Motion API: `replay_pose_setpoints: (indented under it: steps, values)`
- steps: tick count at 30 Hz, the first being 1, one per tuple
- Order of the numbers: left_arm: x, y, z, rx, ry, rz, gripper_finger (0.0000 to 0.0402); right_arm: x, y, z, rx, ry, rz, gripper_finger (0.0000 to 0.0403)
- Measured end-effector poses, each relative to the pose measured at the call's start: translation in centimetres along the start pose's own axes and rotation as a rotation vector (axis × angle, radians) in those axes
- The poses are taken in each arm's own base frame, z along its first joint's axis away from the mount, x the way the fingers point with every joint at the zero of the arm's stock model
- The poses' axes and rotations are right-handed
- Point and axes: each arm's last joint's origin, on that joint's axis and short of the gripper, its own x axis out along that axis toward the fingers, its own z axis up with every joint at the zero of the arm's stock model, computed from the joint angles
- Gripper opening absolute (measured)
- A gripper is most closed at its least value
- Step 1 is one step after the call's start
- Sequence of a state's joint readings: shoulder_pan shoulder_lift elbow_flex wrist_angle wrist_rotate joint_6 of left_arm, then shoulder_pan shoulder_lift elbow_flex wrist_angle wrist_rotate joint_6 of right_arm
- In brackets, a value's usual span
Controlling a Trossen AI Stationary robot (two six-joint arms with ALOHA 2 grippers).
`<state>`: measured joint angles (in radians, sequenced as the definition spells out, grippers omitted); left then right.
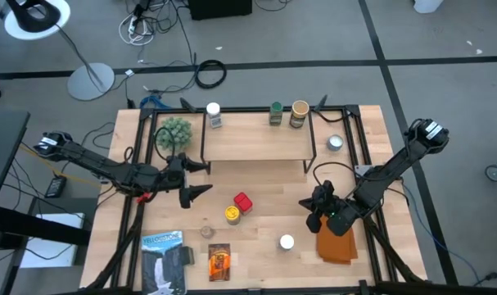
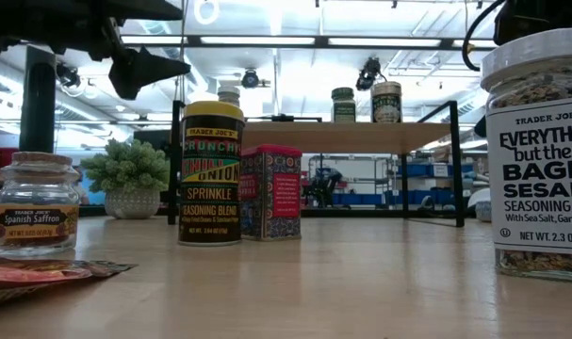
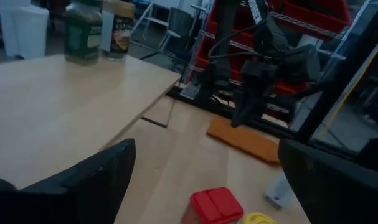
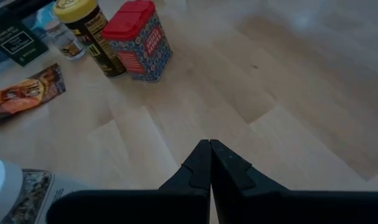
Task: Shelf spices
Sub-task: Put the yellow seasoning bottle onto the shelf
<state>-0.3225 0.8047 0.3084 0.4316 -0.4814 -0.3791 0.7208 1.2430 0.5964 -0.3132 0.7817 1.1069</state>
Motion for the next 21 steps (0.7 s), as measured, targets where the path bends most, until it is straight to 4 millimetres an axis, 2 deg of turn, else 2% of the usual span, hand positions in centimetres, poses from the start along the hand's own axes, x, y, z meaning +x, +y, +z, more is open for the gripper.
replay_pose_setpoints:
  steps: [5,10,15,21]
  values:
    - [0.2,-0.3,0.1,-0.021,0.021,-0.054,0.0399,0.0,0.0,0.0,-0.001,0.004,0.002,0.0001]
    - [1.1,-1.4,1.1,0.039,0.049,-0.088,0.0399,0.0,0.0,0.0,-0.002,0.007,0.003,0.0003]
    - [3.3,-3.0,1.9,0.141,0.183,-0.062,0.0394,0.0,0.0,-0.1,-0.010,0.018,0.008,0.0001]
    - [7.1,-5.3,1.9,0.200,0.416,-0.011,0.0393,0.0,0.0,-0.1,-0.039,0.030,0.013,0.0003]
